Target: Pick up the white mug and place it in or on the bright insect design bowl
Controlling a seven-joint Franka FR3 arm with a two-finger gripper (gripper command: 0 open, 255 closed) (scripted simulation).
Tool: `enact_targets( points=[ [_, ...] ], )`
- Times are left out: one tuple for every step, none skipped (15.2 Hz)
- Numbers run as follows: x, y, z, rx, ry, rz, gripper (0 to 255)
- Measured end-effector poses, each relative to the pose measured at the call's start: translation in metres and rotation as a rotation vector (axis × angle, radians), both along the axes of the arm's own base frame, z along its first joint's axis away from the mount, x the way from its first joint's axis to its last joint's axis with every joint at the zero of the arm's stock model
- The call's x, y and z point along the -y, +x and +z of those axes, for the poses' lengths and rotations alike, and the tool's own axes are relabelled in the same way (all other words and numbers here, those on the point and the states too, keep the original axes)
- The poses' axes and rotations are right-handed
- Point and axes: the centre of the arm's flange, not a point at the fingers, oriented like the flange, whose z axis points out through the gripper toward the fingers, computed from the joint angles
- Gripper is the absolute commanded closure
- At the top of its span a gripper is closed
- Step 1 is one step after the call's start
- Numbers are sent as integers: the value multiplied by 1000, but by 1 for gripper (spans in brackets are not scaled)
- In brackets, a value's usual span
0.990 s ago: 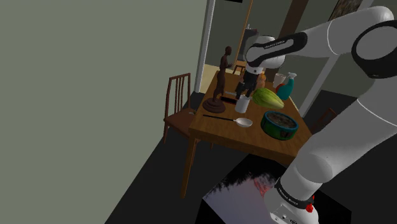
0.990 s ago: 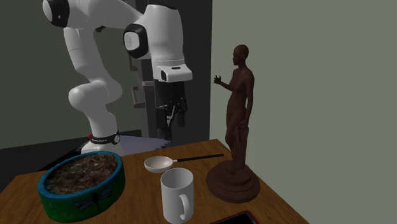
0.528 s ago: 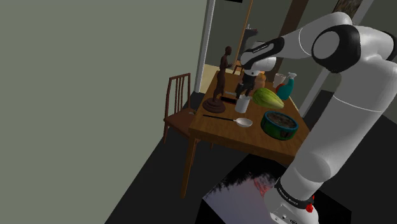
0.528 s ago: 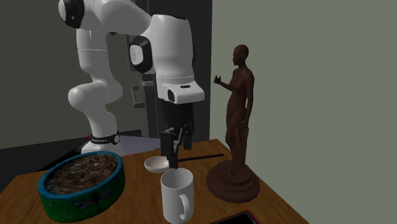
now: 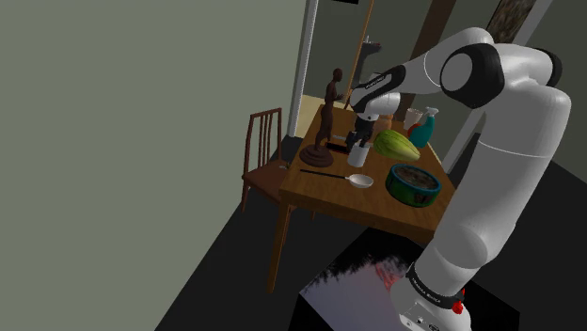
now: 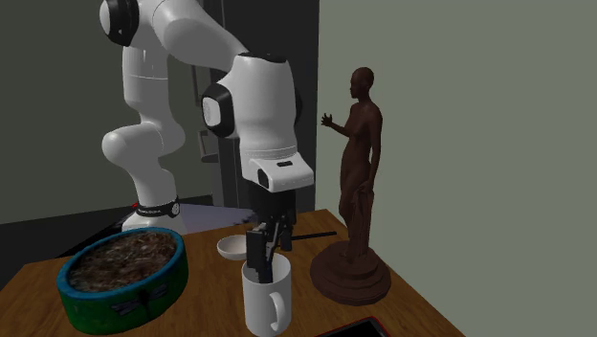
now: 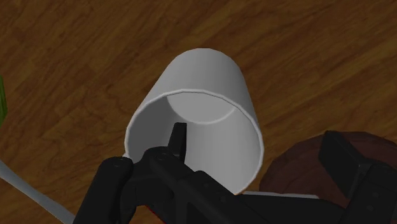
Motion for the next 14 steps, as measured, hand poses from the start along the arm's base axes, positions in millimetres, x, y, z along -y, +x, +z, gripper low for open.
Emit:
enact_targets(
  points=[
    [1, 0, -5, 0, 0, 0, 0],
    [1, 0, -7, 0, 0, 0, 0],
    [1, 0, -8, 0, 0, 0, 0],
    [1, 0, -8, 0, 0, 0, 0],
    [1, 0, -9, 0, 0, 0, 0],
    [1, 0, -9, 0, 0, 0, 0],
    [1, 0, -9, 0, 0, 0, 0],
    [1, 0, -9, 0, 0, 0, 255],
    [1, 0, -9, 0, 0, 0, 255],
    [1, 0, -9, 0, 0, 0, 255],
    [1, 0, -9, 0, 0, 0, 255],
    [1, 0, -9, 0, 0, 0, 255],
    [1, 0, -9, 0, 0, 0, 255],
    [1, 0, -9, 0, 0, 0, 255]
  ],
)
